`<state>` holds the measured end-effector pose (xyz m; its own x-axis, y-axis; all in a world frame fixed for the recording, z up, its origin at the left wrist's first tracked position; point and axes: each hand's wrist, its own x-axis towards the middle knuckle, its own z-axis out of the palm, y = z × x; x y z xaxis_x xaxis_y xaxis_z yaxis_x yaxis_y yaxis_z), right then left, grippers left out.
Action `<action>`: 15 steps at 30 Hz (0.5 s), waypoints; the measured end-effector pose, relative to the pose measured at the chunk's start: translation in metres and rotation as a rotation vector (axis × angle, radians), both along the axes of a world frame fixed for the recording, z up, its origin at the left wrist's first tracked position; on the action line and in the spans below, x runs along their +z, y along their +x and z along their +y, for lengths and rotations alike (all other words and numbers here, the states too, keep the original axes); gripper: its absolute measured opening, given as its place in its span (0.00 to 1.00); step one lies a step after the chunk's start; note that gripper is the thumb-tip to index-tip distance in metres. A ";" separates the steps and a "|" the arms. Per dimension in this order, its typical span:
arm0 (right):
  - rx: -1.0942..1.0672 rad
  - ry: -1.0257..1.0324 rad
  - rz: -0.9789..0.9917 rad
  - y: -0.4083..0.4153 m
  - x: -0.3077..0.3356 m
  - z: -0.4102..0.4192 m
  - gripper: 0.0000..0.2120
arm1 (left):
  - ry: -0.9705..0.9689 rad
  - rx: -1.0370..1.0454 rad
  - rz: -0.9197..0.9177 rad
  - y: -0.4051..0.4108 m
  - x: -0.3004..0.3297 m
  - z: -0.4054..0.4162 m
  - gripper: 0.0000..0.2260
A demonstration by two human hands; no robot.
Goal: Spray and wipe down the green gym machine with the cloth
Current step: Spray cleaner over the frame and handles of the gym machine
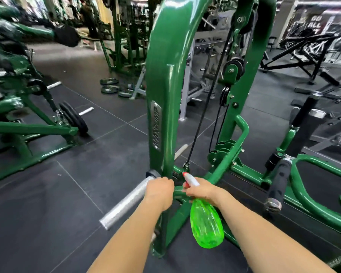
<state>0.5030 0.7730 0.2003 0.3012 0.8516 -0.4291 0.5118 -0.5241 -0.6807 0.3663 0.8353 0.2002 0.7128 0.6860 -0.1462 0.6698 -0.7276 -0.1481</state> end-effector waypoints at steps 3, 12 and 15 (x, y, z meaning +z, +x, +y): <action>0.082 0.013 0.017 -0.039 0.005 0.002 0.05 | 0.050 0.096 -0.062 -0.042 0.001 0.001 0.14; -0.098 0.157 -0.117 -0.111 0.013 -0.008 0.06 | -0.071 0.466 0.030 -0.136 -0.023 -0.002 0.22; -0.151 0.163 0.012 -0.125 0.013 -0.019 0.05 | -0.081 0.417 0.068 -0.158 -0.029 -0.008 0.22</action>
